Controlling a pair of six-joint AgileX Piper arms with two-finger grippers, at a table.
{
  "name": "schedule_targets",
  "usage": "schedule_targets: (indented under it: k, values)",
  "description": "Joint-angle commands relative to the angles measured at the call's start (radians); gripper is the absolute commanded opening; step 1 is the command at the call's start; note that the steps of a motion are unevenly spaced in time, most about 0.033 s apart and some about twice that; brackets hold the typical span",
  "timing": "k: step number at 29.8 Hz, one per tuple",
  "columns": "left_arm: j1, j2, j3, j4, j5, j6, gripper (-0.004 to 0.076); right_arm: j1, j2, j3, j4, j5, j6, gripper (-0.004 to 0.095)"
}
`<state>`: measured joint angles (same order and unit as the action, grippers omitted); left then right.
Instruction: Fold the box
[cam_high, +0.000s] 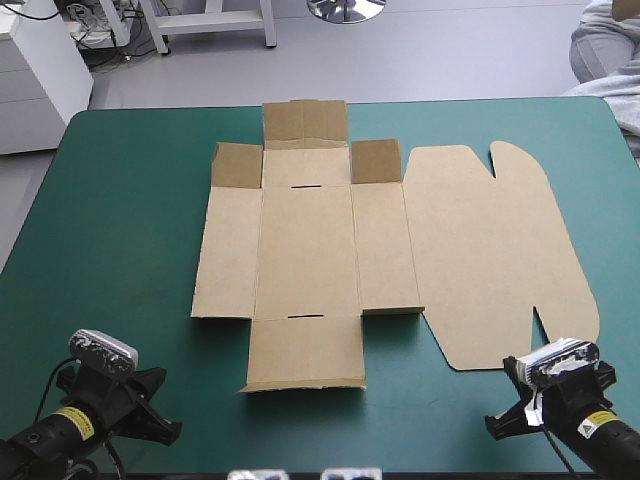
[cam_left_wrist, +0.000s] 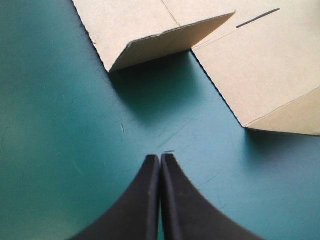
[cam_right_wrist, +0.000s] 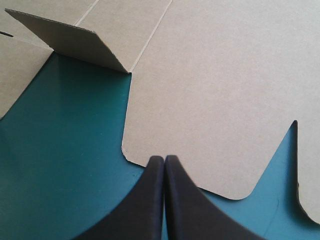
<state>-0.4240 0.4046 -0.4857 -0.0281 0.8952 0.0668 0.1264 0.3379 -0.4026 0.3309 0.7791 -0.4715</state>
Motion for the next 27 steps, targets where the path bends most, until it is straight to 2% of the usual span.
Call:
schedule_targets:
  k: [1,19,24,27]
  values:
    - [-0.002,0.007,-0.027,-0.007,-0.053,-0.006,-0.0010,0.000,0.007,-0.024,0.015,-0.060,-0.005,-0.0019]
    - [-0.002,0.007,-0.027,-0.007,-0.053,-0.006,-0.0010,0.000,0.007,-0.022,0.015,-0.062,-0.005,-0.0019]
    - [-0.002,0.007,-0.031,-0.009,-0.111,-0.004,-0.0010,0.000,0.007,-0.022,0.015,-0.063,-0.005,-0.0019]
    - [-0.002,0.015,-0.060,-0.018,-0.112,-0.014,-0.0010,0.000,0.007,-0.022,0.015,-0.063,-0.005,-0.0019]
